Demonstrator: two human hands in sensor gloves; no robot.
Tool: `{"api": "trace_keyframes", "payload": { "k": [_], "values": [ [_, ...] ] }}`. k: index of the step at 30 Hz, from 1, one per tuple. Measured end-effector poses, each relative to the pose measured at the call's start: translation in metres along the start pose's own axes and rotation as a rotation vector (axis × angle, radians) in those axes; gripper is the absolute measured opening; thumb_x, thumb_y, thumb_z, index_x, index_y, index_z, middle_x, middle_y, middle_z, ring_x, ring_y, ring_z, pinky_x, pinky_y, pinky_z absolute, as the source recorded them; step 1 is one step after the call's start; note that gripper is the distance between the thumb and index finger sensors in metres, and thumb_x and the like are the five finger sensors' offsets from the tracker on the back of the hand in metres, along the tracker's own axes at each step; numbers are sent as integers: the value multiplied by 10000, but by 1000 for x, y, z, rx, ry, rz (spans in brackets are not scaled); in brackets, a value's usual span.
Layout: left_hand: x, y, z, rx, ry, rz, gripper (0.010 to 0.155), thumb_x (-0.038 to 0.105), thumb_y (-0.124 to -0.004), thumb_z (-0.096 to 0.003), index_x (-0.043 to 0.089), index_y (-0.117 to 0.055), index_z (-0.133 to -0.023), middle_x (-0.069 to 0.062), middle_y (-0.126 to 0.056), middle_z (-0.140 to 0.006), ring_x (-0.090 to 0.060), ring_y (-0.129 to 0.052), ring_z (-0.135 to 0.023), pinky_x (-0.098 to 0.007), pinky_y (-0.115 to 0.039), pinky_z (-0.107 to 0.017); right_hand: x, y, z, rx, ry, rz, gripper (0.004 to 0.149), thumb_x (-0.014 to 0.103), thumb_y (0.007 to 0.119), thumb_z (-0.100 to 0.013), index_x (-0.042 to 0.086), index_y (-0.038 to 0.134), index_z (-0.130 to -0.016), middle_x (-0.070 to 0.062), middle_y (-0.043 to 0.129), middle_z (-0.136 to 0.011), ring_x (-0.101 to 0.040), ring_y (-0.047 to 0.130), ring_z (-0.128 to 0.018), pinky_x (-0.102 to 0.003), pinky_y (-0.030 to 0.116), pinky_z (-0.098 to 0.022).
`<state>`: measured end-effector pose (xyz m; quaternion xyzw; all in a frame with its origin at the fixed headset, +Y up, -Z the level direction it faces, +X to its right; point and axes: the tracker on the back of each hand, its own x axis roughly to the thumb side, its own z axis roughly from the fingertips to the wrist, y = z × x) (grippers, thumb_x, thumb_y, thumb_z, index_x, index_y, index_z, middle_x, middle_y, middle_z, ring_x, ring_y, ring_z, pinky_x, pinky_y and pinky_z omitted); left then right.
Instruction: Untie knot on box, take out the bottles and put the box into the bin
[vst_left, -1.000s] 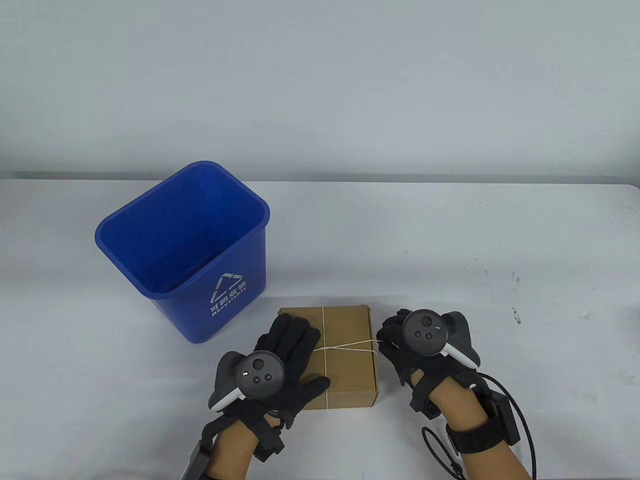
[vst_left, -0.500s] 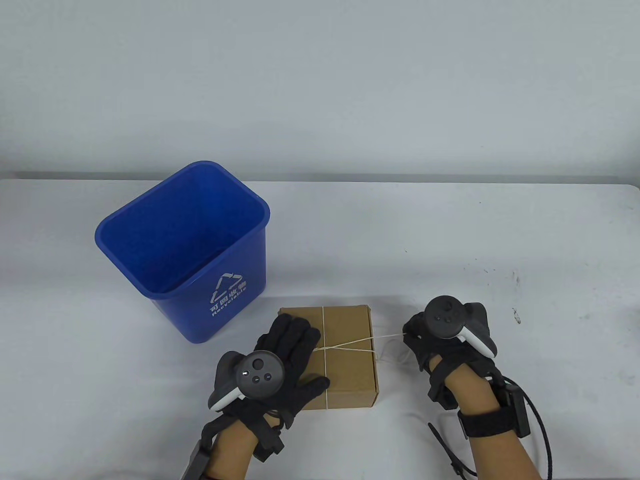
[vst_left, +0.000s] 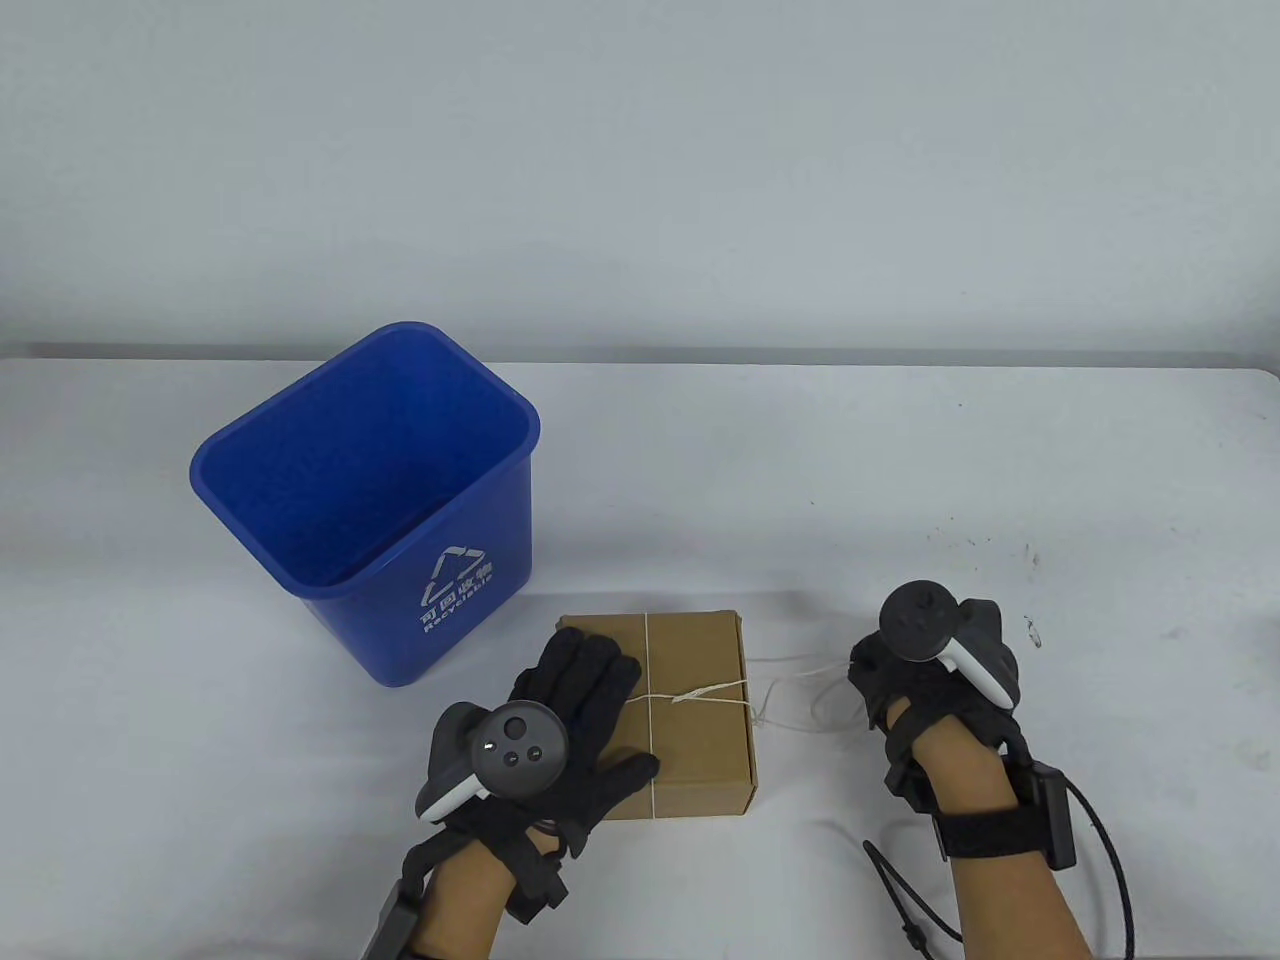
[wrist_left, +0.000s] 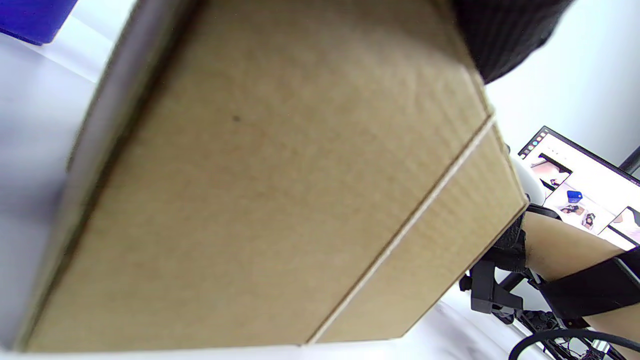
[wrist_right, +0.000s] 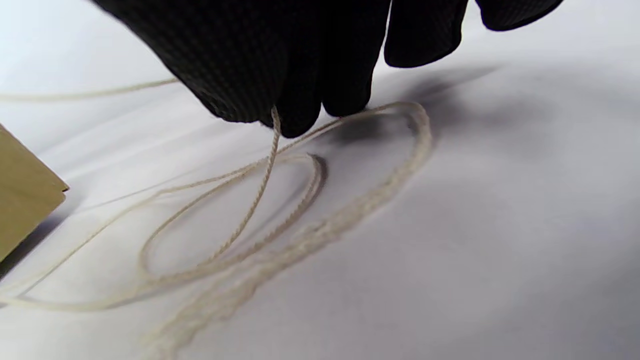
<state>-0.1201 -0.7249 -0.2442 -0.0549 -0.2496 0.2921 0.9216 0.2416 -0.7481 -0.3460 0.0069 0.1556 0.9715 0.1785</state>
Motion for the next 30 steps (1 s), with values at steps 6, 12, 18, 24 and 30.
{"api": "trace_keyframes", "payload": {
  "k": [6, 12, 18, 24, 30],
  "values": [
    [0, 0, 0, 0, 0, 0, 900, 628, -675, -493, 217, -265, -1180, -33, -128, -1211, -384, 18, -1122, -774, -217, -738, 0, -16, 10, -98, -10, -56, 477, 276, 772, -476, 74, 738, -907, -157, 598, -1013, -553, 480, -961, -724, 417, -633],
    [0, 0, 0, -1, -1, 2, 900, 629, -675, -492, 218, -265, -1180, -30, -127, -1211, -384, 19, -1122, -773, -217, -739, 32, -28, 30, -193, -158, -57, 466, 273, 767, -476, 82, 750, -900, -153, 604, -1013, -551, 476, -965, -725, 418, -633],
    [0, 0, 0, -1, -1, 2, 899, 627, -675, -493, 217, -265, -1180, -32, -126, -1211, -384, 19, -1121, -773, -217, -739, 76, -13, 46, -37, -400, -3, 498, 289, 798, -471, 119, 723, -933, -147, 562, -1044, -548, 436, -984, -727, 398, -644],
    [0, 0, 0, -3, -1, 4, 898, 628, -676, -492, 219, -267, -1179, -30, -127, -1211, -384, 22, -1121, -773, -217, -739, 94, 2, 49, 16, -460, 61, 528, 296, 809, -467, 109, 700, -949, -149, 540, -1055, -547, 431, -986, -727, 397, -645],
    [-1, 0, 0, -3, -1, 5, 898, 628, -675, -493, 220, -265, -1179, -34, -127, -1211, -383, 21, -1121, -773, -218, -739, 94, 4, 47, -60, -459, -45, 460, 295, 813, -463, 81, 788, -870, -132, 662, -990, -538, 520, -966, -721, 443, -637]
  ]
}}
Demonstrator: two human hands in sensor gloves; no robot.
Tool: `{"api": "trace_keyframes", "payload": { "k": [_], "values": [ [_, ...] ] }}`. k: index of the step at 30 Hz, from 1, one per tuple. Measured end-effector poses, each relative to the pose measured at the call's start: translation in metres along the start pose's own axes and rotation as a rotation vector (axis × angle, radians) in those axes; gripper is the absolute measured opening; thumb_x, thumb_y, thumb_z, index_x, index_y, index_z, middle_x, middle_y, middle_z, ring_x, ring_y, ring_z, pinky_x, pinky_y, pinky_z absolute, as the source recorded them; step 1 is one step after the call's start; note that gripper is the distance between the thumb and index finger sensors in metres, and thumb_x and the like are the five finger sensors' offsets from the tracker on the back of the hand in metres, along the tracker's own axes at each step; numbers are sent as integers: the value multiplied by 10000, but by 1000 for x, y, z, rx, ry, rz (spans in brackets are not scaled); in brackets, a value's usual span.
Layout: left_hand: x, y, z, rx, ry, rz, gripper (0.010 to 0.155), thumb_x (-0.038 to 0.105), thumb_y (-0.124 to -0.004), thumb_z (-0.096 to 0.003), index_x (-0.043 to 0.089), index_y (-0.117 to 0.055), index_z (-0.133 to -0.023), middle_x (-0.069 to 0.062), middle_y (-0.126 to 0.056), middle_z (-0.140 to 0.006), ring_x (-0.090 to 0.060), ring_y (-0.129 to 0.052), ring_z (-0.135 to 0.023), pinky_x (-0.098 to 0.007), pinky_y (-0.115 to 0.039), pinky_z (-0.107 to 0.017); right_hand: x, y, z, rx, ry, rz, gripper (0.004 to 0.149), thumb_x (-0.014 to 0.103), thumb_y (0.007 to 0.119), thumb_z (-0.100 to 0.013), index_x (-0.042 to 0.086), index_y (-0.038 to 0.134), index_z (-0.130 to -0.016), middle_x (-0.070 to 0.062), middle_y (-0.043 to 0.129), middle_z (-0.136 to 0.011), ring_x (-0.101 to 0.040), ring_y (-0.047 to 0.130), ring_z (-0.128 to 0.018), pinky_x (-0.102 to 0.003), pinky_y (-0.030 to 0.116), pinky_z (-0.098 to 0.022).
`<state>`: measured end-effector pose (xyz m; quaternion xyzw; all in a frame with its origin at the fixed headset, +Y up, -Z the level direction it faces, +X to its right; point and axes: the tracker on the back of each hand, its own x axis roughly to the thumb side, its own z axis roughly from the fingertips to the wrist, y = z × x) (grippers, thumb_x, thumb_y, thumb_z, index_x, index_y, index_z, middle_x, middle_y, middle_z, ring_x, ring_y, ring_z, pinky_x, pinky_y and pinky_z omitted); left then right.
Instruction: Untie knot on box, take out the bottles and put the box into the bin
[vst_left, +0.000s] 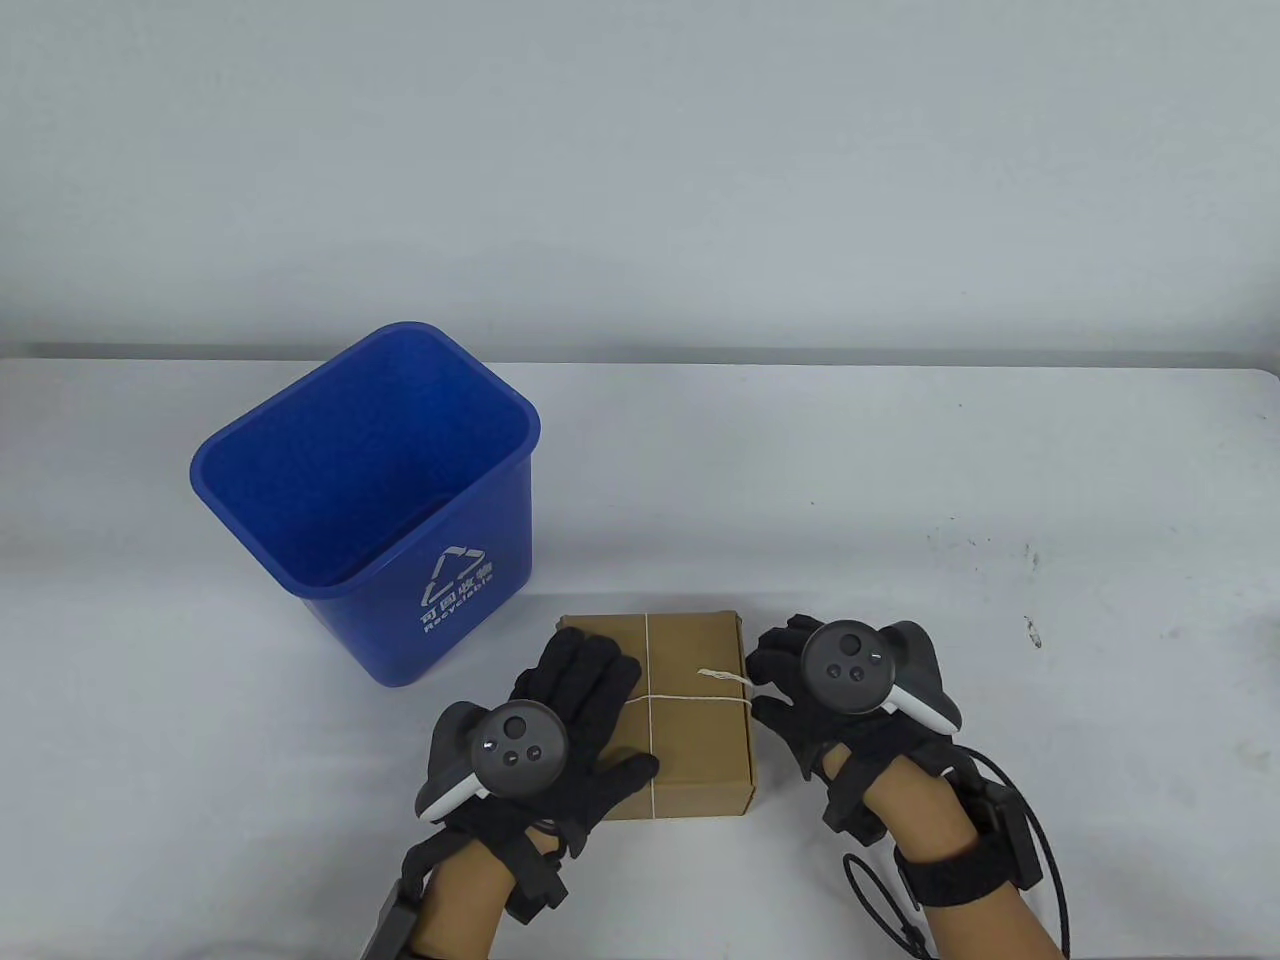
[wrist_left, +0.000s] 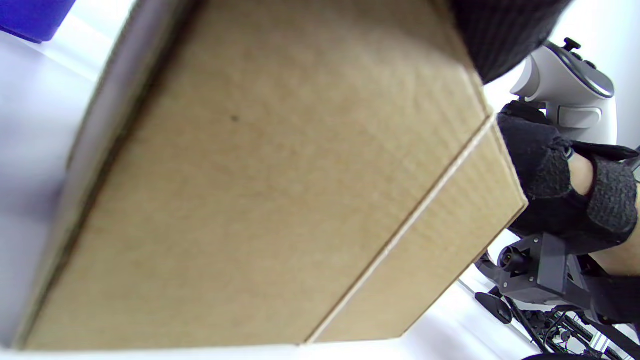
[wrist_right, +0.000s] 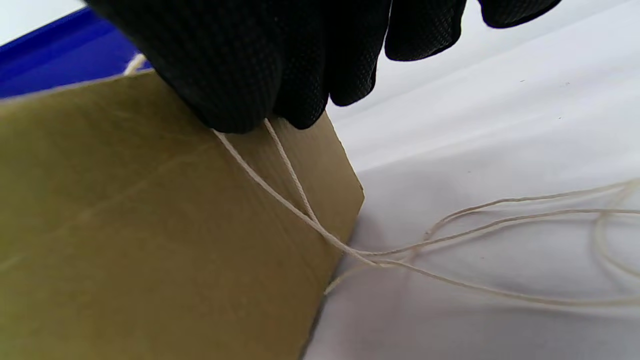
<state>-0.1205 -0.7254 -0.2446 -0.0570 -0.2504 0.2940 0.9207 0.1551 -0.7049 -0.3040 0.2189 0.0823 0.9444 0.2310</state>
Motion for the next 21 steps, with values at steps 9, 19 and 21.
{"api": "trace_keyframes", "payload": {
  "k": [9, 19, 21],
  "values": [
    [-1, 0, 0, 3, 3, 1, 900, 627, -676, -492, 218, -265, -1180, -32, -127, -1211, -384, 20, -1121, -773, -219, -739, -5, 3, -2, 4, 15, -31, 359, 289, 819, -461, 111, 858, -770, -94, 739, -937, -525, 569, -956, -714, 472, -635],
    [-2, 1, 1, 3, 3, 2, 898, 626, -677, -492, 220, -266, -1179, -31, -127, -1211, -384, 20, -1120, -773, -219, -739, -47, -1, -6, 34, 190, 24, 357, 286, 809, -465, 108, 851, -771, -99, 737, -935, -528, 570, -952, -715, 470, -632],
    [-2, 1, 1, 3, 3, 2, 897, 627, -676, -492, 220, -267, -1179, -37, -128, -1211, -381, 20, -1121, -774, -219, -738, -56, -3, -6, 35, 223, 34, 357, 286, 809, -465, 106, 851, -771, -101, 738, -935, -529, 571, -951, -715, 470, -631]
  ]
}}
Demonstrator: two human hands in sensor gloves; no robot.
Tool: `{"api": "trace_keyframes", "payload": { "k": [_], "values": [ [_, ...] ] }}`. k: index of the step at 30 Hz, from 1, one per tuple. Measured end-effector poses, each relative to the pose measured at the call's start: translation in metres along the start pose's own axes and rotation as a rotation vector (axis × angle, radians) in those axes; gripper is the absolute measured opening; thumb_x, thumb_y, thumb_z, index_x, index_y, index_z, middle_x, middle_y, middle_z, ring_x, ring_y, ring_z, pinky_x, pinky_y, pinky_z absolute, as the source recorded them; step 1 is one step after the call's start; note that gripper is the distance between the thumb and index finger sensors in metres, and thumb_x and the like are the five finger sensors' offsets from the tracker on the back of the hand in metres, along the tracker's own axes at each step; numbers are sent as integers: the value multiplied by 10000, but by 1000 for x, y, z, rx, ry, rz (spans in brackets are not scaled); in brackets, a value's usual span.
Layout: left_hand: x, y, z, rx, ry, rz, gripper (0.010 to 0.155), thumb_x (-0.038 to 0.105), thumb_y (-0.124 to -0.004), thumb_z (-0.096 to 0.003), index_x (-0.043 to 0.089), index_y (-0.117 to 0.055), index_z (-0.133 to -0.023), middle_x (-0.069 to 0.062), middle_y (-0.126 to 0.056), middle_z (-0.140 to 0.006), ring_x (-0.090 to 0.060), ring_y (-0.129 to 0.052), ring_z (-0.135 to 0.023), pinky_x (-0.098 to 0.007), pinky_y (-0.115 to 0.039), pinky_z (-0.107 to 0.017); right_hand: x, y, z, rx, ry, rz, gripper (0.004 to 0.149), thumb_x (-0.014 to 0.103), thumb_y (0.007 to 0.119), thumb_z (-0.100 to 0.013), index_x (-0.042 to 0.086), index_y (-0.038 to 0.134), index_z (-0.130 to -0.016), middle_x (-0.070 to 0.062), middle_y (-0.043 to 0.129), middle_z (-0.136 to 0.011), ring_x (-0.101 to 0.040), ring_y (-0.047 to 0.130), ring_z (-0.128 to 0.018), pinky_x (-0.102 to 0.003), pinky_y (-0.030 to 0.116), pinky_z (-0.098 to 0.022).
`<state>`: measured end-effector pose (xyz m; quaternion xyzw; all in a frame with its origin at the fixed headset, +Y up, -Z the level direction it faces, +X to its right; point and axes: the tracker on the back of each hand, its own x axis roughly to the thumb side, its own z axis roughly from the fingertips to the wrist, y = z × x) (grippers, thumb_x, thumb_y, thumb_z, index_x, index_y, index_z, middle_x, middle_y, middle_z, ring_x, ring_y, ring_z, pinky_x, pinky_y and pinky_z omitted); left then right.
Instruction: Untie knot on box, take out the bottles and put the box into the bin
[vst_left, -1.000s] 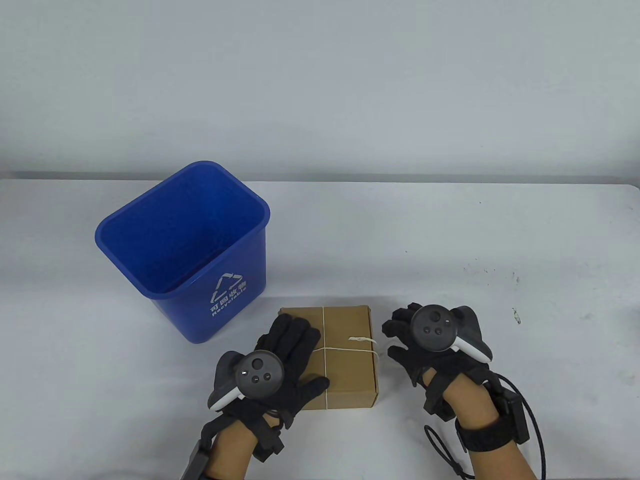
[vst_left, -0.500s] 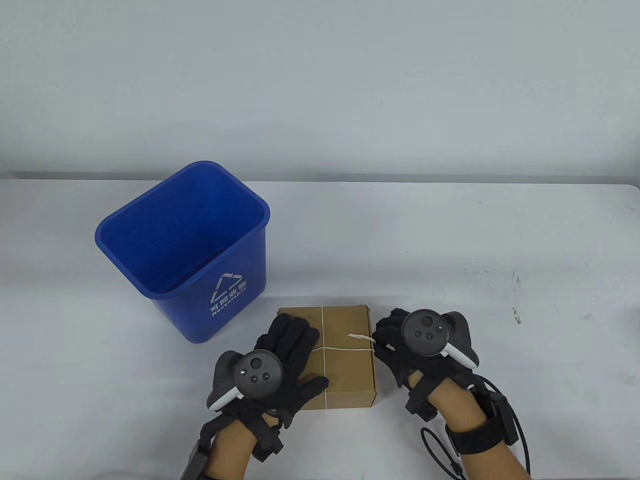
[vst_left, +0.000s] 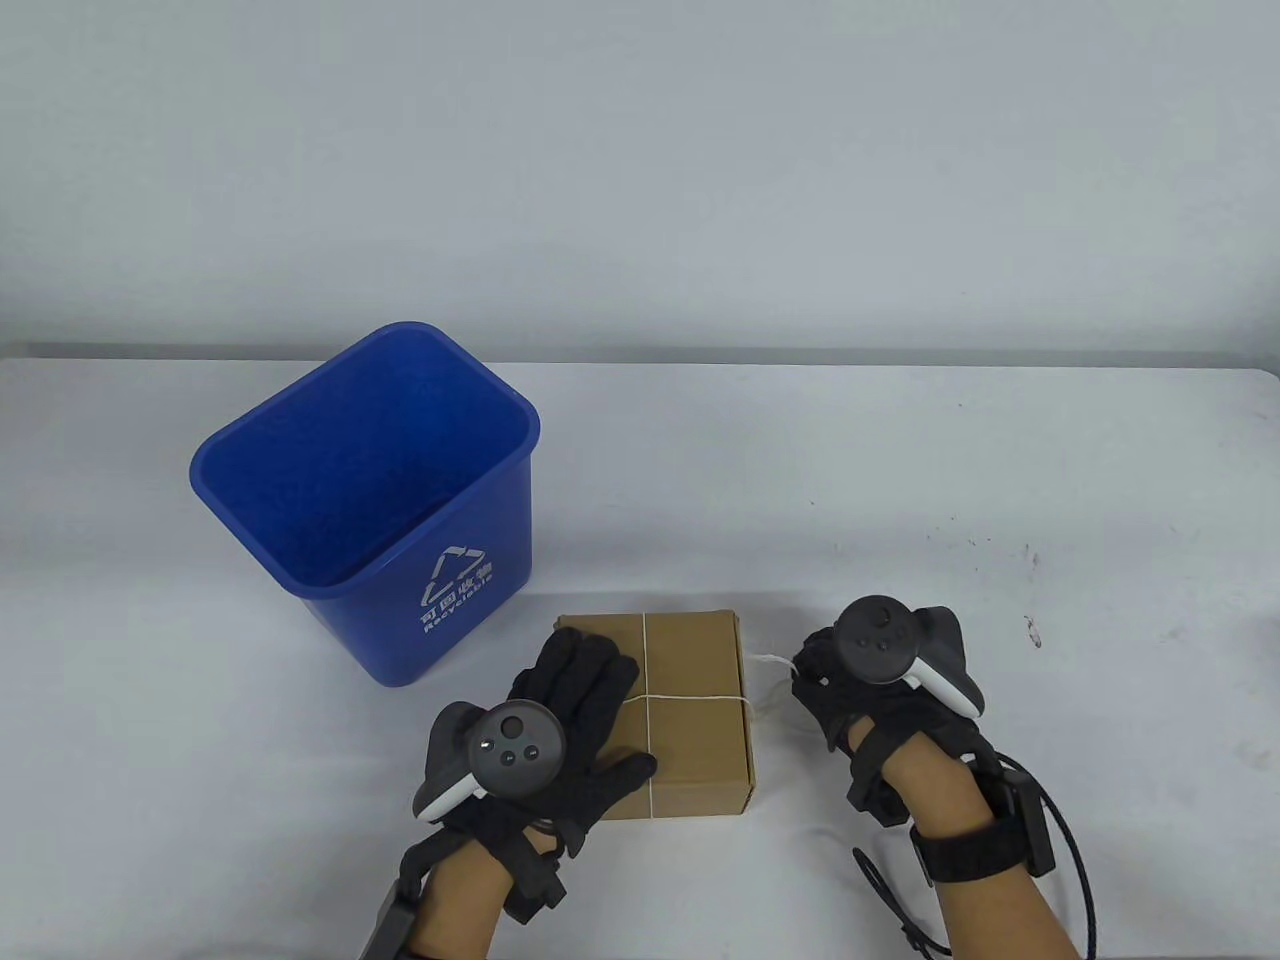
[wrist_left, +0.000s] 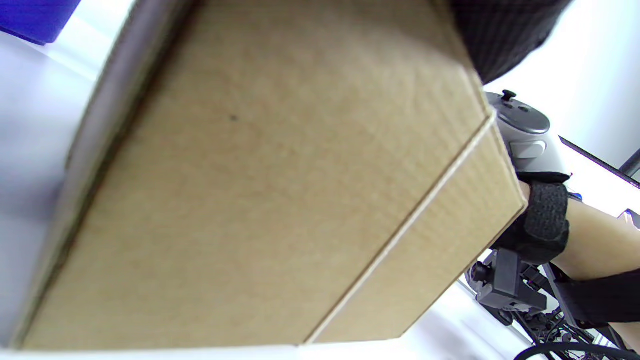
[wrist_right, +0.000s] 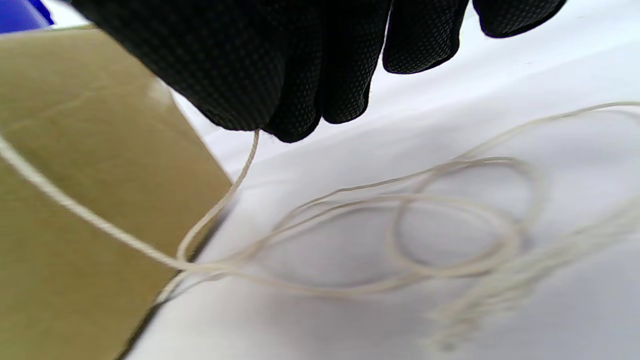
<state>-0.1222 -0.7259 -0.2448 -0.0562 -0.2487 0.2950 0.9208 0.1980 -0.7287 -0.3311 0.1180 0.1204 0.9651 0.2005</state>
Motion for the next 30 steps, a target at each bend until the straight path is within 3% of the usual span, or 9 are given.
{"api": "trace_keyframes", "payload": {
  "k": [10, 16, 19, 25, 29, 30],
  "values": [
    [0, 0, 0, 0, 0, 0, 899, 626, -677, -492, 218, -266, -1179, -30, -128, -1211, -383, 21, -1120, -773, -220, -738, -32, -6, 0, 49, 254, 50, 402, 324, 797, -474, 92, 841, -799, -130, 723, -950, -537, 576, -939, -711, 471, -627],
    [0, 0, 0, 0, 0, 0, 897, 624, -678, -493, 219, -267, -1179, -32, -127, -1211, -383, 21, -1120, -774, -220, -738, -30, -22, 13, -46, 324, 44, 565, 389, 774, -485, 36, 735, -924, -183, 603, -1020, -563, 491, -955, -721, 430, -628],
    [0, 0, 0, -3, 1, 1, 898, 624, -676, -493, 221, -262, -1180, -38, -124, -1210, -381, 25, -1120, -774, -219, -738, -16, -25, 17, -102, 230, 7, 577, 396, 759, -487, 40, 713, -938, -185, 586, -1027, -565, 481, -956, -722, 427, -626],
    [0, 0, 0, -5, 1, 1, 895, 624, -675, -494, 222, -263, -1179, -30, -123, -1210, -379, 27, -1120, -774, -217, -738, 39, -24, 30, -195, -135, -97, 597, 402, 753, -484, 77, 661, -976, -176, 563, -1045, -560, 474, -965, -723, 430, -629],
    [0, 0, 0, -5, 1, 2, 895, 623, -675, -494, 222, -262, -1179, -31, -122, -1210, -381, 27, -1120, -774, -217, -738, 68, -10, 33, -115, -422, -264, 640, 413, 739, -495, 114, 561, -1032, -156, 475, -1089, -560, 416, -986, -729, 407, -636],
    [0, 0, 0, -5, 1, 2, 895, 623, -674, -495, 221, -261, -1179, -34, -121, -1210, -381, 28, -1119, -774, -217, -738, 70, -8, 33, -105, -432, -274, 652, 416, 739, -496, 120, 539, -1042, -150, 454, -1099, -564, 405, -989, -733, 399, -637]
  ]
}}
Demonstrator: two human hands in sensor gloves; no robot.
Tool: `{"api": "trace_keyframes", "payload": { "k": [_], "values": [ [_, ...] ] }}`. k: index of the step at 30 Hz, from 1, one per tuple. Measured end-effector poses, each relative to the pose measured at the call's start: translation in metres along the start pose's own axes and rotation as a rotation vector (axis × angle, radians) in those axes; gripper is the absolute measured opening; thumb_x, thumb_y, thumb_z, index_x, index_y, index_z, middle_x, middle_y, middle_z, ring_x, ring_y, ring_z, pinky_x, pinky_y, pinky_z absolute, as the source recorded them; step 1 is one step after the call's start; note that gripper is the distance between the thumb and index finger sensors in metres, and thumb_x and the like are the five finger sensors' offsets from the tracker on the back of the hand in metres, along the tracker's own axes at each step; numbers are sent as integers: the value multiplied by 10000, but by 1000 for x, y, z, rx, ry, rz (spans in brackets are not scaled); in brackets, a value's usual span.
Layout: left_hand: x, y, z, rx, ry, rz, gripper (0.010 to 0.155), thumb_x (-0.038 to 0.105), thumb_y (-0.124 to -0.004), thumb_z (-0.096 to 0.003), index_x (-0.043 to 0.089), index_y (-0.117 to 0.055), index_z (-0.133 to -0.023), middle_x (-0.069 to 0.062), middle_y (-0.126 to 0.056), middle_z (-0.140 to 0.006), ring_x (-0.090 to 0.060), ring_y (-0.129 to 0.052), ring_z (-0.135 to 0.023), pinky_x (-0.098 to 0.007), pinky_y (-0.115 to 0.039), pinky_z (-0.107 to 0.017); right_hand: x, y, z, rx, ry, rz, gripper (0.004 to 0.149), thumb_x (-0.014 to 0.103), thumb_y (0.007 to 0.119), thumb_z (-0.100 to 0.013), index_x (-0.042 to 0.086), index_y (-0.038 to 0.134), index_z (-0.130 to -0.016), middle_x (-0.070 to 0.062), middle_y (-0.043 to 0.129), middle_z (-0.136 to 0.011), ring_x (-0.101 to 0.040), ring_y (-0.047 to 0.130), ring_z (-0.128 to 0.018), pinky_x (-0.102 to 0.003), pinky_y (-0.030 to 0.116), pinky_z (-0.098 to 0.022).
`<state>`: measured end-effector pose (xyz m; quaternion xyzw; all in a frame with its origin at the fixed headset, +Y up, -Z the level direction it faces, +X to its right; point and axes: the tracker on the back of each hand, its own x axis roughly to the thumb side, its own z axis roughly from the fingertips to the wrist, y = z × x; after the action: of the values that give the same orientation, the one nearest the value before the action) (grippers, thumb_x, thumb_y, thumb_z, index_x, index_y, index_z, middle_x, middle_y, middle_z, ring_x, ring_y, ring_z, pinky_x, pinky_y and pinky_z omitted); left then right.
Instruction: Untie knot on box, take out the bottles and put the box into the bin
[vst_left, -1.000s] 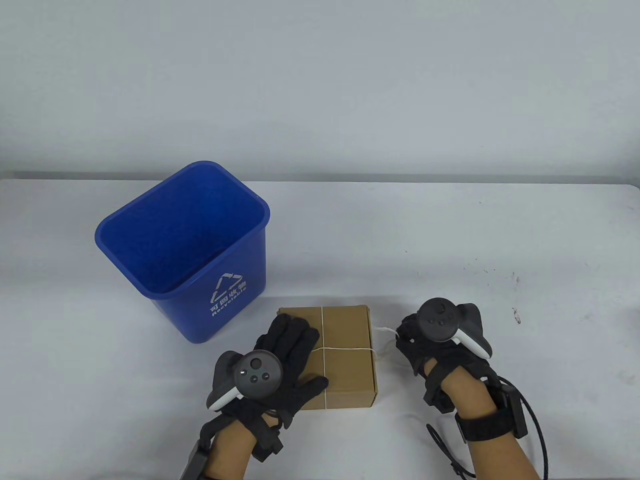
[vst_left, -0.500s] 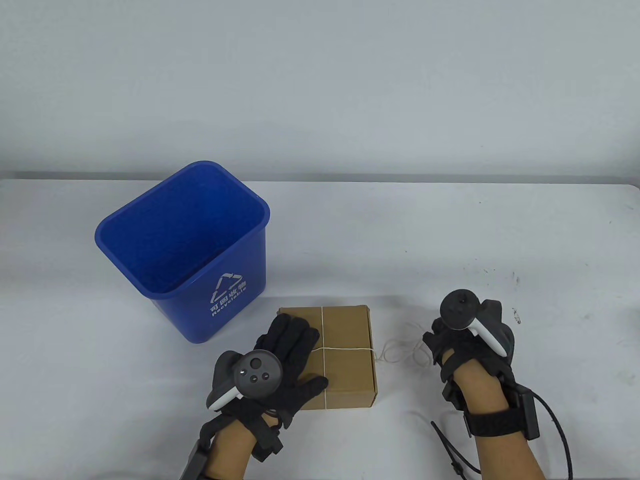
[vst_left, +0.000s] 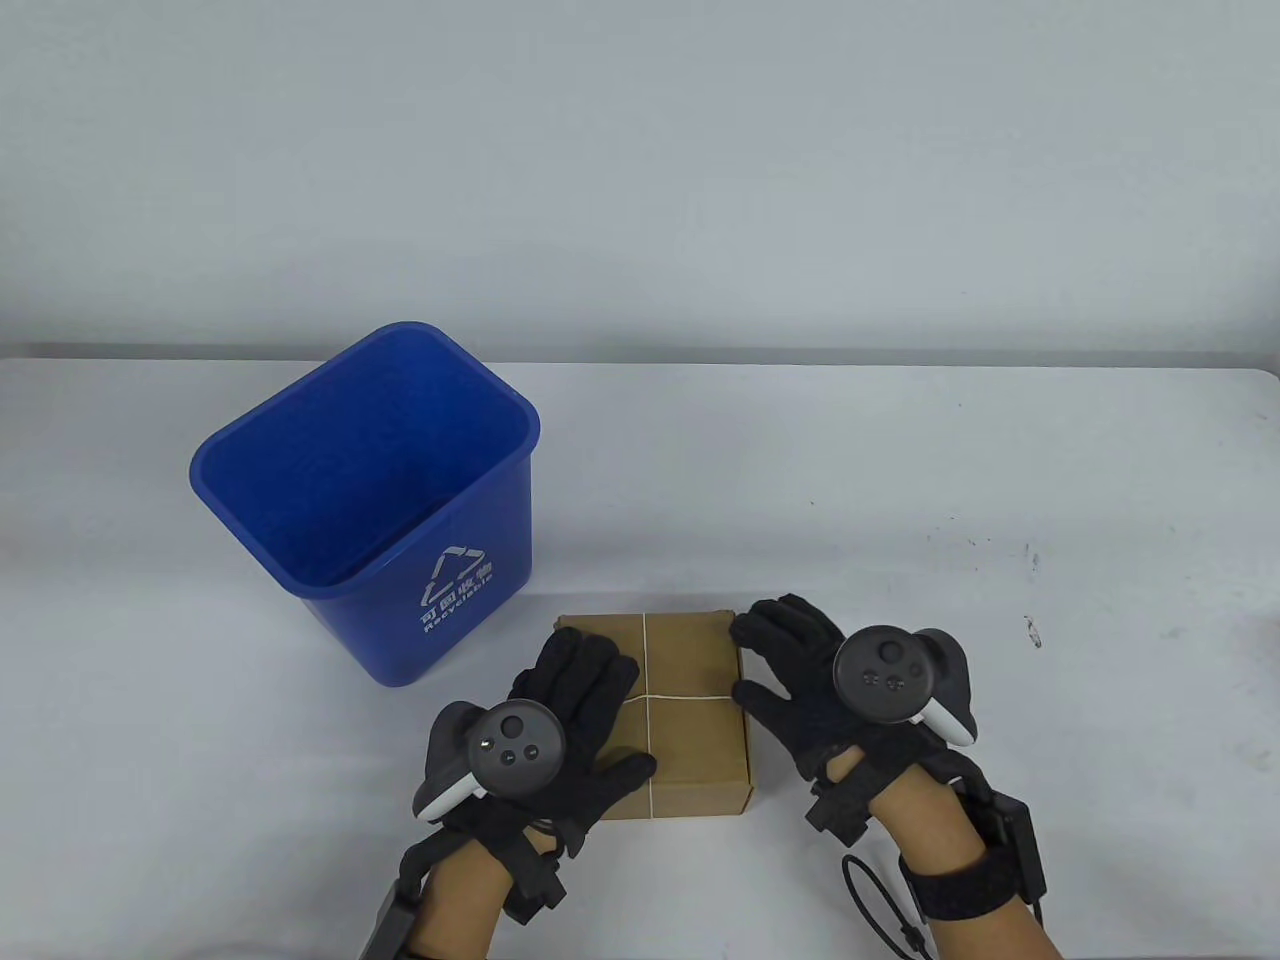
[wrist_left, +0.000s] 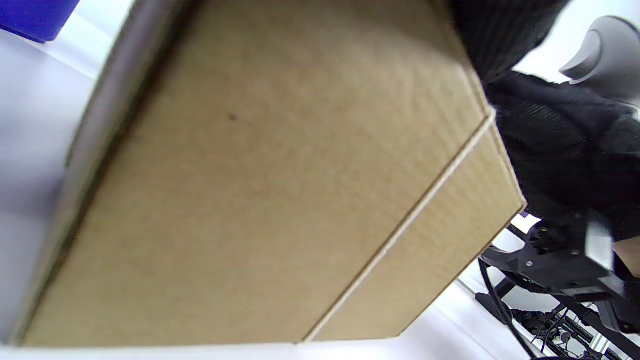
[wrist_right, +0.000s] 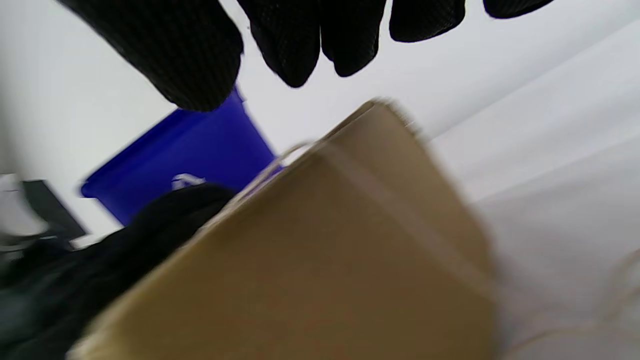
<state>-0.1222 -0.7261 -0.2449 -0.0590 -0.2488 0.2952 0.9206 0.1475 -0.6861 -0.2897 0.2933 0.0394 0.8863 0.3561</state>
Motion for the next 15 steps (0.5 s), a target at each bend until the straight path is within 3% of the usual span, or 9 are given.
{"api": "trace_keyframes", "payload": {
  "k": [3, 8, 15],
  "values": [
    [0, 0, 0, -1, 0, 1, 895, 623, -674, -493, 221, -263, -1179, -24, -121, -1210, -381, 29, -1119, -775, -217, -738, 4, 17, -3, 99, -21, 32, 724, 456, 712, -504, 145, 403, -1081, -128, 294, -1142, -569, 316, -1006, -745, 348, -644],
    [0, -1, -1, 2, 10, 17, 885, 615, -666, -502, 221, -258, -1181, -31, -117, -1209, -379, 36, -1115, -770, -214, -738, 3, 33, -5, 159, -11, 139, 807, 516, 673, -501, 160, 254, -1092, -130, 78, -1132, -558, 185, -1010, -756, 283, -643],
    [-10, 5, 2, 87, 113, 155, 904, 593, -674, -512, 225, -172, -1167, -63, 27, -1163, -449, 5, -1101, -766, -221, -735, 0, 38, -6, 224, 51, 163, 801, 540, 633, -503, 150, 258, -1094, -142, 55, -1124, -546, 104, -1004, -758, 247, -639]
  ]
}}
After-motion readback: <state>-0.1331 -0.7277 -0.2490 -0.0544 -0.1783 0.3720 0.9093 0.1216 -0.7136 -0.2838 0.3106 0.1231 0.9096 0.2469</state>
